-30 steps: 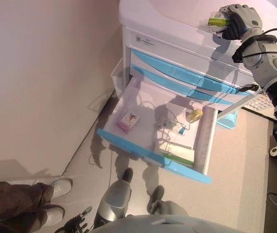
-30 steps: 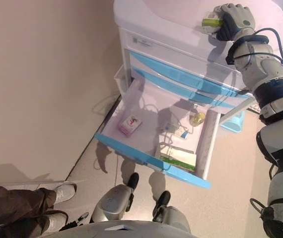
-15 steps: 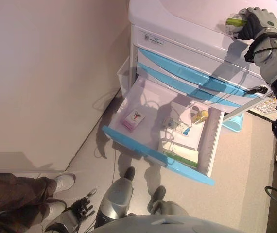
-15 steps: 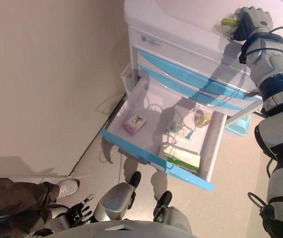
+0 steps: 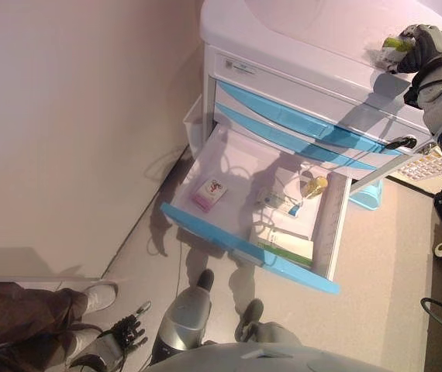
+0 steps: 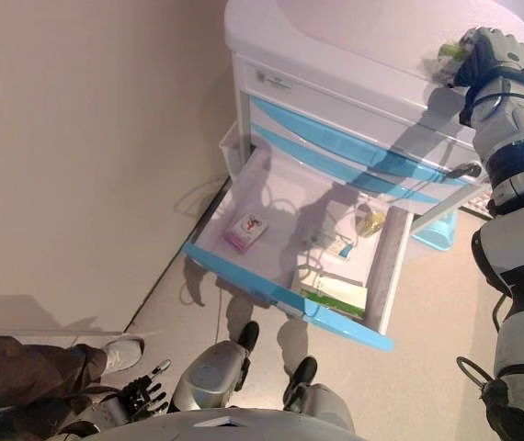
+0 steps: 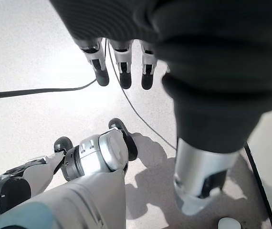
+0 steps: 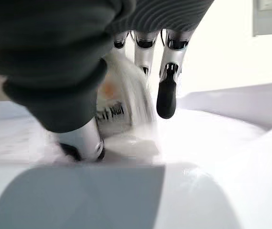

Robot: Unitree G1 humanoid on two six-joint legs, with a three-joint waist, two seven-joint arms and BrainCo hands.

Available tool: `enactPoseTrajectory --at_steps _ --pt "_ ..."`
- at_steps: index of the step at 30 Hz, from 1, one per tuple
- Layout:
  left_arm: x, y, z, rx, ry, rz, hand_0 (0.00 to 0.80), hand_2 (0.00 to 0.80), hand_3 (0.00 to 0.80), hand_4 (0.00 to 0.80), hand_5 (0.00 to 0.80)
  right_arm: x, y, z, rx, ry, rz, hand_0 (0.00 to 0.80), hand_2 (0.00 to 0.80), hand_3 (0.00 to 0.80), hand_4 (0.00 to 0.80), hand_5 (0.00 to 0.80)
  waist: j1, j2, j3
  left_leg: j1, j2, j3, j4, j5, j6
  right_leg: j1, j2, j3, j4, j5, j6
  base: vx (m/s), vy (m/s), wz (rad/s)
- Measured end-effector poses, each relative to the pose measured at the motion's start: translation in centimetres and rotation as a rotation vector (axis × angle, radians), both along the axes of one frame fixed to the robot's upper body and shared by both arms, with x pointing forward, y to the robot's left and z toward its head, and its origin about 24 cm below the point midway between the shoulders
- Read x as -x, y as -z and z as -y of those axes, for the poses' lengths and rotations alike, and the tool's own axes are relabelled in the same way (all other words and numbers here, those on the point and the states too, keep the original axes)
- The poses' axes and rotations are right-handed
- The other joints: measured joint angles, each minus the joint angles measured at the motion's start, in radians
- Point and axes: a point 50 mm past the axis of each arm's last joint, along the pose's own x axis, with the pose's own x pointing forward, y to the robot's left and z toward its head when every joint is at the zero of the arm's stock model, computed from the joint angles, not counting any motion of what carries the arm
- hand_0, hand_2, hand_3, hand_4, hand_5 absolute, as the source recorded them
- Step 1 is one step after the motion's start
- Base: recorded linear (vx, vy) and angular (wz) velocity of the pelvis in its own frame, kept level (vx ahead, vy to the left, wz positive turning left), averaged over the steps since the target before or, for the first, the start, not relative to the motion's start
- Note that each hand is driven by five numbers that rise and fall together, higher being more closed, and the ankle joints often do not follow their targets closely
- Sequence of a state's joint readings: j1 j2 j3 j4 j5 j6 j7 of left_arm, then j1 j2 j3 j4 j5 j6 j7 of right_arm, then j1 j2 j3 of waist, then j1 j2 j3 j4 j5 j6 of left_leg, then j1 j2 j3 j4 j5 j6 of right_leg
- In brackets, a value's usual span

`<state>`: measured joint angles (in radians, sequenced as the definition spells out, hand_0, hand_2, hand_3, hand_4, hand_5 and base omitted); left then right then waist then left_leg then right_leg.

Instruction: Open the drawer and pick up the medicine

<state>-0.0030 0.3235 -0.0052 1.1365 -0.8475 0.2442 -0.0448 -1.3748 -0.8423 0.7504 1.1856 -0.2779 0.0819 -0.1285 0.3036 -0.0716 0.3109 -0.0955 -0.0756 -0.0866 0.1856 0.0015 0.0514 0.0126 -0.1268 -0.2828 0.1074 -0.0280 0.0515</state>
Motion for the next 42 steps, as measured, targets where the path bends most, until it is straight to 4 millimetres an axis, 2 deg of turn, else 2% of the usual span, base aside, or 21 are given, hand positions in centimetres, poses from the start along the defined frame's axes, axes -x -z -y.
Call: enactPoseTrajectory --at_steps 16,20,23,27,31,34,35,38,40,42 --pt "0.1 0.0 0.0 0.006 -0.002 -0.024 0.0 0.0 0.0 0.0 0.0 0.6 -1.0 0.4 0.271 0.137 0.095 0.0 0.0 0.0 0.0 0.0 0.0 -0.004 -0.002 0.001 0.0 0.003 0.003 0.0 0.0 0.001 0.0 0.001 0.001 0.0 0.0 0.0 0.0 0.0" --pt "0.1 0.0 -0.1 0.005 -0.002 -0.023 0.0 0.0 0.0 0.0 0.0 0.9 -1.7 0.3 0.314 0.163 0.173 0.0 0.0 0.0 0.0 0.0 0.0 -0.004 -0.003 0.002 0.0 0.005 0.003 0.0 0.0 0.0 0.0 0.003 0.001 0.0 0.0 0.001 -0.001 -0.01" --pt "0.2 0.0 -0.1 0.006 -0.003 -0.025 0.0 0.0 0.0 0.0 0.0 1.2 -3.2 -0.8 0.392 0.126 0.269 0.0 0.0 0.0 0.0 0.0 -0.003 -0.004 -0.003 0.004 0.001 0.01 0.003 0.0 0.0 -0.003 0.0 0.01 0.001 0.0 0.0 -0.012 -0.009 -0.07" --pt "0.7 0.1 -0.1 0.013 -0.002 -0.028 0.0 0.0 0.0 0.0 0.0 1.7 -5.4 -3.5 0.423 0.006 0.4 0.0 0.0 0.0 0.0 0.0 -0.018 -0.009 -0.006 0.012 0.004 0.029 0.001 0.0 0.002 -0.006 0.0 0.03 -0.001 0.002 0.002 -0.044 -0.011 -0.14" --pt "1.9 0.3 -0.1 0.024 0.0 -0.03 0.0 0.0 0.0 0.0 0.0 2.4 -6.9 -7.2 0.425 -0.176 0.499 0.0 0.0 0.0 0.0 0.0 -0.054 -0.023 -0.014 0.018 0.008 0.055 -0.001 -0.006 0.005 -0.013 0.001 0.052 -0.003 0.003 0.004 -0.063 -0.009 -0.17" --pt "2.5 0.3 -0.3 0.01 0.019 -0.024 0.0 0.0 0.0 0.0 0.0 4.0 -7.9 -10.8 0.371 -0.397 0.555 0.0 0.0 0.0 0.0 0.0 -0.09 -0.027 -0.018 0.019 0.011 0.082 -0.002 -0.009 0.011 -0.022 0.0 0.074 -0.003 0.007 0.007 -0.082 -0.013 -0.21" --pt "2.6 0.3 -0.4 0.001 0.033 -0.018 0.0 0.0 0.0 0.0 0.0 4.6 -7.7 -12.0 0.357 -0.469 0.549 0.0 0.0 0.0 0.0 0.0 -0.097 -0.028 -0.019 0.021 0.012 0.09 -0.002 -0.011 0.013 -0.024 0.0 0.082 -0.003 0.009 0.008 -0.083 -0.005 -0.26" --pt "2.2 0.1 -0.8 -0.04 0.077 0.025 0.0 0.0 0.0 0.0 0.0 6.7 -5.6 -15.0 0.236 -0.728 0.424 0.0 0.0 0.0 0.0 0.0 -0.136 -0.03 -0.024 0.032 0.017 0.121 -0.004 -0.014 0.02 -0.026 0.002 0.109 -0.004 0.014 0.009 -0.097 -0.013 -0.27" --pt "1.7 -0.1 -1.0 -0.07 0.13 0.051 0.0 0.0 0.0 0.0 0.0 7.9 -3.4 -16.3 0.129 -0.881 0.259 0.0 0.0 0.0 0.0 0.0 -0.168 -0.028 -0.03 0.034 0.021 0.137 -0.005 -0.015 0.022 -0.029 0.001 0.119 -0.002 0.02 0.012 -0.077 -0.016 -0.29" --pt "1.1 -0.3 -0.9 -0.084 0.175 0.086 0.0 0.0 0.0 0.0 0.0 8.1 -0.9 -16.8 0.001 -0.995 0.024 0.0 0.0 0.0 0.0 0.0 -0.194 -0.021 -0.045 0.034 0.024 0.161 -0.011 -0.016 0.023 -0.042 0.004 0.138 -0.001 0.029 0.009 -0.108 -0.045 -0.34"
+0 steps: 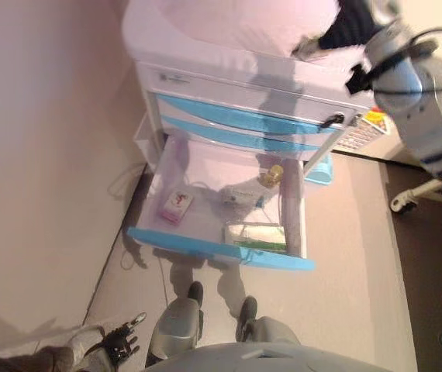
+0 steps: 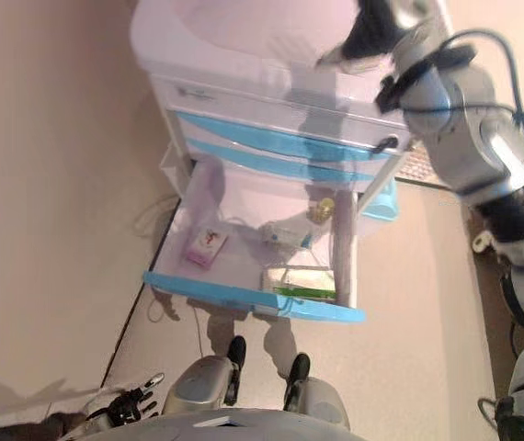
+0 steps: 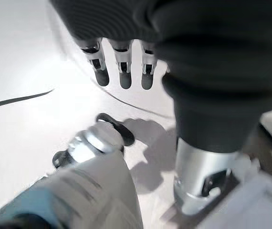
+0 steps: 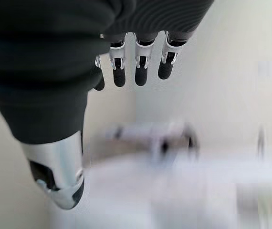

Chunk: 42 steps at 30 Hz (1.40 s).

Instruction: Open the drawer and pick up the medicine

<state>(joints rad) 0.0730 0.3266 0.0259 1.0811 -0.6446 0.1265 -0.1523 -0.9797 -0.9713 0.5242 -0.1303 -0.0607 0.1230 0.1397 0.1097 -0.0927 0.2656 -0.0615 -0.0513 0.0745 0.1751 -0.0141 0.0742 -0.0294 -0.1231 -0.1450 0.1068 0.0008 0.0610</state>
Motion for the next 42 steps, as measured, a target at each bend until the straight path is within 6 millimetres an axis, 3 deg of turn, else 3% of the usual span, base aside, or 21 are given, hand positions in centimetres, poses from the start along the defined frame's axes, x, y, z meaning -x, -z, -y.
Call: enactPoseTrajectory --at_steps 2,6,8,12,14,19,22,26,33,42 --pt "-0.1 0.0 0.0 -0.015 0.04 0.004 0.0 0.0 0.0 0.0 0.0 0.2 2.4 0.2 -0.054 -0.054 -0.208 0.0 0.0 0.0 0.0 0.0 -0.025 0.01 -0.016 0.001 0.005 0.013 -0.007 0.001 0.002 -0.004 0.001 0.006 -0.004 0.006 0.002 -0.173 -0.123 -0.27" --pt "0.6 0.1 0.0 -0.08 0.189 0.048 0.0 0.0 0.0 0.0 0.0 1.5 11.1 -0.5 -0.152 -0.247 -0.727 0.0 0.0 0.0 0.0 0.0 -0.062 0.011 -0.036 -0.003 0.022 0.057 -0.009 -0.007 -0.012 -0.036 0.0 0.0 -0.006 0.012 0.001 -0.137 -0.061 -0.37" --pt "0.8 0.1 0.3 -0.103 0.282 0.055 0.0 0.0 0.0 0.0 0.0 2.6 14.0 -0.7 -0.132 -0.309 -0.914 0.0 0.0 0.0 0.0 0.0 -0.085 0.022 -0.031 -0.003 0.028 0.077 -0.013 -0.007 -0.016 -0.047 0.001 0.001 -0.012 0.021 0.0 -0.081 -0.035 -0.32" --pt "0.0 -0.2 0.8 -0.132 0.399 0.09 0.0 0.0 0.0 0.0 0.0 4.2 15.6 -0.8 -0.169 -0.399 -1.099 0.0 0.0 0.0 0.0 0.0 -0.12 0.034 -0.029 0.017 0.035 0.101 -0.046 0.004 -0.028 -0.054 0.008 0.012 -0.018 0.035 -0.003 -0.061 -0.044 -0.22" --pt "-1.5 -0.7 1.3 -0.144 0.461 0.146 0.0 0.0 0.0 0.0 0.0 5.4 16.8 0.2 -0.193 -0.403 -1.15 0.0 0.0 0.0 0.0 0.0 -0.118 0.04 -0.03 0.035 0.038 0.12 -0.072 0.01 -0.031 -0.055 0.014 0.029 -0.02 0.035 -0.003 -0.062 -0.037 -0.26" --pt "-4.0 -1.6 2.1 -0.168 0.532 0.211 0.0 0.0 0.0 0.0 0.0 7.0 18.0 1.3 -0.196 -0.435 -1.221 0.0 0.0 0.0 0.0 0.0 -0.18 0.06 -0.026 0.042 0.038 0.145 -0.102 0.024 -0.026 -0.072 0.021 0.053 -0.02 0.043 -0.013 -0.065 -0.037 -0.19" --pt "-4.3 -1.5 2.4 -0.19 0.594 0.186 0.0 0.0 0.0 0.0 0.0 7.8 19.0 1.8 -0.16 -0.444 -1.276 0.0 0.0 0.0 0.0 0.0 -0.198 0.075 -0.018 0.057 0.038 0.157 -0.12 0.025 -0.028 -0.071 0.024 0.061 -0.022 0.043 -0.014 -0.058 -0.041 -0.14" --pt "-5.4 -1.8 2.7 -0.242 0.721 0.186 0.0 0.0 0.0 0.0 0.0 9.2 21.8 3.0 -0.142 -0.371 -1.384 0.0 0.0 0.0 0.0 0.0 -0.207 0.084 -0.012 0.068 0.039 0.172 -0.138 0.027 -0.03 -0.075 0.029 0.078 -0.029 0.041 -0.01 -0.053 -0.034 -0.11" --pt "-6.4 -2.7 1.5 -0.338 0.818 0.191 0.0 0.0 0.0 0.0 0.0 10.4 27.1 7.6 -0.299 -0.088 -1.554 0.0 0.0 0.0 0.0 0.0 -0.258 0.097 0.032 0.093 0.041 0.215 -0.173 0.038 -0.034 -0.087 0.033 0.09 -0.031 0.04 -0.01 -0.028 -0.013 -0.16" --pt "-11.0 -5.3 1.0 -0.425 0.875 0.325 0.0 0.0 0.0 0.0 0.0 12.0 30.3 8.7 -0.528 -0.1 -1.706 0.0 0.0 0.0 0.0 0.0 -0.298 0.126 0.074 0.107 0.049 0.238 -0.184 0.035 -0.045 -0.087 0.048 0.111 -0.039 0.045 -0.009 0.001 0.018 -0.1"
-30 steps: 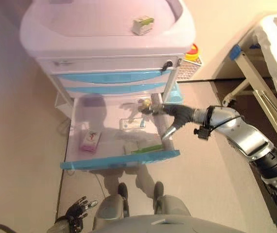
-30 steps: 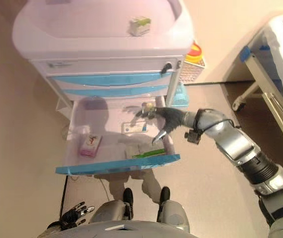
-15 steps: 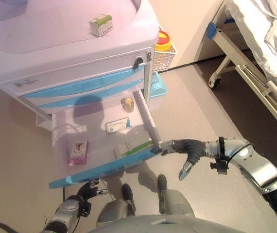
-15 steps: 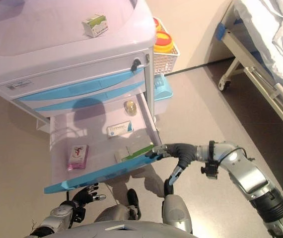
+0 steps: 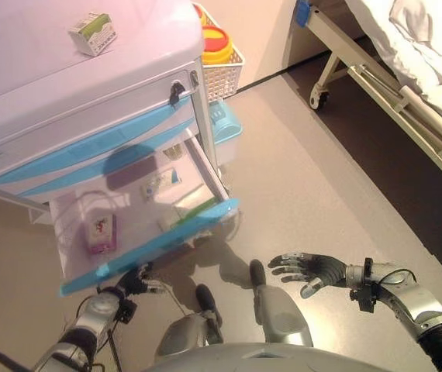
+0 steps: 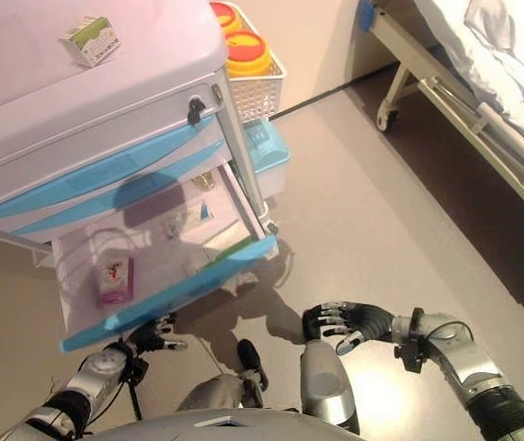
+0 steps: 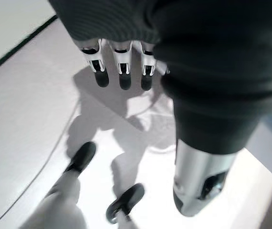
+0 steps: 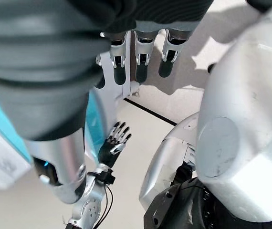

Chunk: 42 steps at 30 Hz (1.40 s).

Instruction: Open the drawer and pick up the medicine

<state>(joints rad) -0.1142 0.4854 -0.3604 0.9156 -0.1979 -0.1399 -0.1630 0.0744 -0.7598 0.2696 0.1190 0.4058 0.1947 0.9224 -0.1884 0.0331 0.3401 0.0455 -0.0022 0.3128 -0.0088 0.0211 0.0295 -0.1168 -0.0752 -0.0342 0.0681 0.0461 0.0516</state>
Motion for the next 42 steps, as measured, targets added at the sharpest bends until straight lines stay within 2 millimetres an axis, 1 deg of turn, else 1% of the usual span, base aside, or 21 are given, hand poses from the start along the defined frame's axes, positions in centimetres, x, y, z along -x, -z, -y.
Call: enactPoseTrajectory --at_steps 1,2,4,6,7,9,13,17,21,24,26,28,29,31,35,39,42 --pt "-0.5 -0.3 0.0 0.0 0.006 0.019 0.0 0.0 0.0 0.0 0.0 0.0 0.4 0.1 -0.017 0.022 -0.015 0.0 0.0 0.0 0.0 0.0 -0.004 0.002 0.002 0.001 0.001 0.001 0.0 0.0 0.0 0.001 0.0 0.0 0.0 0.0 0.0 -0.005 0.073 -0.01" --pt "-1.2 -0.7 0.2 0.005 0.012 0.048 0.0 0.0 0.0 0.0 0.0 0.3 1.3 0.1 -0.056 0.067 -0.048 0.0 0.0 0.0 0.0 0.0 -0.007 0.004 0.005 0.003 0.001 0.001 0.0 -0.001 -0.001 0.001 0.001 0.001 0.0 0.0 0.0 -0.006 0.126 -0.02" --pt "-2.4 -1.7 0.8 0.056 0.016 0.112 0.0 0.0 0.0 0.0 0.0 1.2 4.3 -0.3 -0.194 0.224 -0.134 0.0 0.0 0.0 0.0 0.0 -0.006 0.01 0.016 0.005 0.001 0.004 -0.001 -0.001 -0.002 0.001 0.001 0.002 0.001 -0.001 0.0 0.0 0.121 -0.04" --pt "-3.4 -2.5 1.7 0.119 0.029 0.169 0.0 0.0 0.0 0.0 0.0 2.4 5.8 -1.7 -0.267 0.252 -0.2 0.0 0.0 0.0 0.0 0.0 -0.008 0.032 0.031 0.007 -0.003 0.007 -0.003 -0.001 -0.001 0.0 -0.002 0.005 0.002 0.0 0.0 0.004 0.1 -0.06" --pt "-3.9 -3.0 2.1 0.147 0.032 0.199 0.0 0.0 0.0 0.0 0.0 2.9 6.1 -2.6 -0.338 0.271 -0.213 0.0 0.0 0.0 0.0 0.0 -0.008 0.046 0.039 0.014 -0.004 0.013 -0.009 -0.001 -0.001 0.001 -0.001 0.01 0.003 0.0 0.0 -0.017 0.107 -0.15" --pt "-4.7 -3.6 2.2 0.181 0.021 0.236 0.0 0.0 0.0 0.0 0.0 3.1 6.1 -3.5 -0.43 0.301 -0.221 0.0 0.0 0.0 0.0 0.0 -0.013 0.065 0.047 0.02 -0.006 0.023 -0.015 -0.001 -0.001 -0.001 0.0 0.021 0.004 0.0 0.0 -0.027 0.128 -0.16" --pt "-6.0 -4.5 2.7 0.247 -0.006 0.281 0.0 0.0 0.0 0.0 0.0 2.2 5.6 -3.9 -0.536 0.333 -0.198 0.0 0.0 0.0 0.0 0.0 -0.027 0.087 0.058 0.015 -0.009 0.03 -0.018 0.0 0.0 -0.017 -0.002 0.025 0.013 -0.001 0.0 0.003 0.138 -0.07" --pt "-6.7 -5.1 2.9 0.271 0.002 0.301 0.0 0.0 0.0 0.0 0.0 2.1 5.5 -3.6 -0.561 0.352 -0.192 0.0 0.0 0.0 0.0 0.0 -0.031 0.099 0.064 0.015 -0.015 0.005 -0.019 0.0 0.0 -0.034 -0.002 0.043 0.026 -0.003 0.001 0.009 0.116 -0.12" --pt "-7.5 -5.4 2.5 0.253 -0.016 0.306 0.0 0.0 0.0 0.0 0.0 2.2 5.5 -2.9 -0.553 0.367 -0.198 0.0 0.0 0.0 0.0 0.0 -0.044 0.119 0.073 0.011 -0.023 0.007 -0.019 0.0 0.0 -0.055 -0.009 0.054 0.053 -0.008 0.006 -0.009 0.082 -0.07" --pt "-7.4 -5.1 1.5 0.221 -0.052 0.279 0.0 0.0 0.0 0.0 0.0 2.1 5.2 -2.4 -0.571 0.377 -0.187 0.0 0.0 0.0 0.0 0.0 -0.058 0.122 0.075 0.001 -0.024 0.017 -0.018 -0.001 -0.002 -0.08 -0.014 0.05 0.075 -0.012 0.001 -0.003 0.075 -0.11" --pt "-7.3 -4.6 0.3 0.192 -0.105 0.242 0.0 0.0 0.0 0.0 0.0 2.0 5.0 -2.0 -0.586 0.388 -0.182 0.0 0.0 0.0 0.0 0.0 -0.066 0.123 0.075 -0.012 -0.026 0.027 -0.016 -0.002 -0.004 -0.106 -0.015 0.055 0.091 -0.013 -0.001 0.002 0.082 -0.17" --pt "-6.6 -4.1 -1.3 0.178 -0.191 0.209 0.0 0.0 0.0 0.0 0.0 2.0 4.8 -1.5 -0.584 0.395 -0.176 0.0 0.0 0.0 0.0 0.0 -0.09 0.123 0.076 -0.023 -0.027 0.032 -0.014 -0.001 -0.002 -0.122 -0.015 0.057 0.099 -0.013 -0.001 -0.01 0.055 -0.1" --pt "-6.3 -3.8 -1.8 0.177 -0.226 0.197 0.0 0.0 0.0 0.0 0.0 2.0 4.8 -1.3 -0.588 0.403 -0.171 0.0 0.0 0.0 0.0 0.0 -0.096 0.123 0.081 -0.023 -0.027 0.039 -0.014 0.0 -0.002 -0.126 -0.013 0.063 0.102 -0.012 0.0 -0.014 0.047 -0.18" --pt "-6.3 -3.9 -2.4 0.169 -0.267 0.196 0.0 0.0 0.0 0.0 0.0 2.0 4.5 -0.9 -0.602 0.403 -0.156 0.0 0.0 0.0 0.0 0.0 -0.097 0.121 0.096 -0.026 -0.029 0.051 -0.012 -0.001 -0.002 -0.138 -0.011 0.077 0.112 -0.013 0.0 -0.024 0.036 -0.16" --pt "-6.6 -4.6 -3.9 0.136 -0.318 0.21 0.0 0.0 0.0 0.0 0.0 1.8 4.3 -0.8 -0.605 0.392 -0.138 0.0 0.0 0.0 0.0 0.0 -0.107 0.11 0.123 -0.058 -0.032 0.052 0.006 -0.002 -0.002 -0.168 -0.009 0.087 0.127 -0.009 0.001 -0.01 0.011 -0.03" --pt "-6.7 -5.5 -5.4 0.114 -0.363 0.227 0.0 0.0 0.0 0.0 0.0 1.6 4.0 -0.8 -0.623 0.38 -0.115 0.0 0.0 0.0 0.0 0.0 -0.105 0.081 0.148 -0.062 -0.031 0.049 0.021 -0.005 0.0 -0.172 -0.003 0.102 0.13 -0.005 -0.003 -0.05 0.007 -0.08" --pt "-6.6 -5.8 -6.2 0.103 -0.414 0.243 0.0 0.0 0.0 0.0 0.0 1.2 3.7 -0.9 -0.643 0.381 -0.094 0.0 0.0 0.0 0.0 0.0 -0.108 0.07 0.157 -0.081 -0.027 0.048 0.045 -0.019 -0.001 -0.18 -0.001 0.105 0.125 0.003 -0.003 -0.007 0.013 -0.06"
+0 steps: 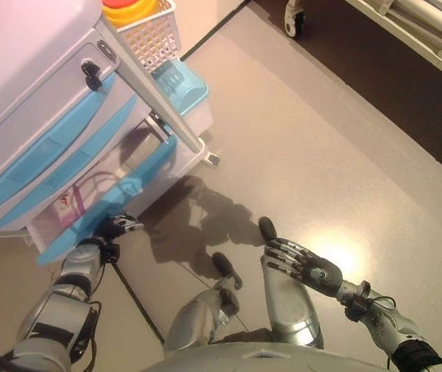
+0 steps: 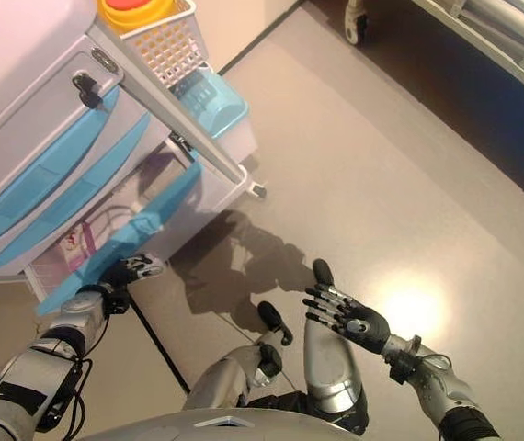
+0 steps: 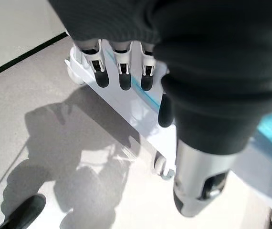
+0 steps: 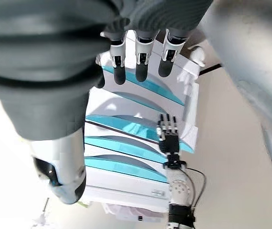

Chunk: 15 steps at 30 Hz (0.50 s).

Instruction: Open the drawer and pick up the medicine

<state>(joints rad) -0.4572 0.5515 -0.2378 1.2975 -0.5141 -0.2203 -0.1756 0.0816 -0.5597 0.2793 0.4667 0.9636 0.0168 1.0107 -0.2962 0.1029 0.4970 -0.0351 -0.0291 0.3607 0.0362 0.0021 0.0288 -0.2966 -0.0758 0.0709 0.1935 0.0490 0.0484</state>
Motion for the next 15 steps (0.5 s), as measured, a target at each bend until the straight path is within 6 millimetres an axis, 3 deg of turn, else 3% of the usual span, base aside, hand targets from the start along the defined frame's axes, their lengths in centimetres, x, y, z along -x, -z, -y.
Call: enactPoseTrajectory --at_steps 6,10,15 --pt "-0.8 -1.7 -1.5 -0.031 -0.089 0.046 0.0 0.0 0.0 0.0 0.0 -0.2 -0.2 -0.2 -0.015 0.003 0.02 0.0 0.0 0.0 0.0 0.0 0.004 -0.018 0.011 -0.041 0.012 -0.004 0.067 -0.029 0.002 -0.006 0.007 -0.002 -0.004 0.01 -0.01 -0.031 0.02 0.0" --pt "-1.7 -3.9 -3.2 -0.037 -0.174 0.125 0.0 0.0 0.0 0.0 0.0 -0.4 -0.3 -0.2 -0.022 0.011 0.034 0.0 0.0 0.0 0.0 0.0 0.006 -0.041 0.025 -0.05 0.017 -0.003 0.084 -0.033 0.001 -0.003 0.005 -0.002 -0.013 0.018 -0.006 -0.018 0.001 0.0" --pt "-3.0 -6.8 -4.6 -0.045 -0.228 0.208 0.0 0.0 0.0 0.0 0.0 -0.4 -0.4 -0.4 -0.03 0.016 0.044 0.0 0.0 0.0 0.0 0.0 0.015 -0.043 0.026 -0.087 0.033 -0.006 0.138 -0.058 -0.002 -0.01 0.006 -0.005 -0.024 0.029 -0.004 -0.031 -0.01 0.01"
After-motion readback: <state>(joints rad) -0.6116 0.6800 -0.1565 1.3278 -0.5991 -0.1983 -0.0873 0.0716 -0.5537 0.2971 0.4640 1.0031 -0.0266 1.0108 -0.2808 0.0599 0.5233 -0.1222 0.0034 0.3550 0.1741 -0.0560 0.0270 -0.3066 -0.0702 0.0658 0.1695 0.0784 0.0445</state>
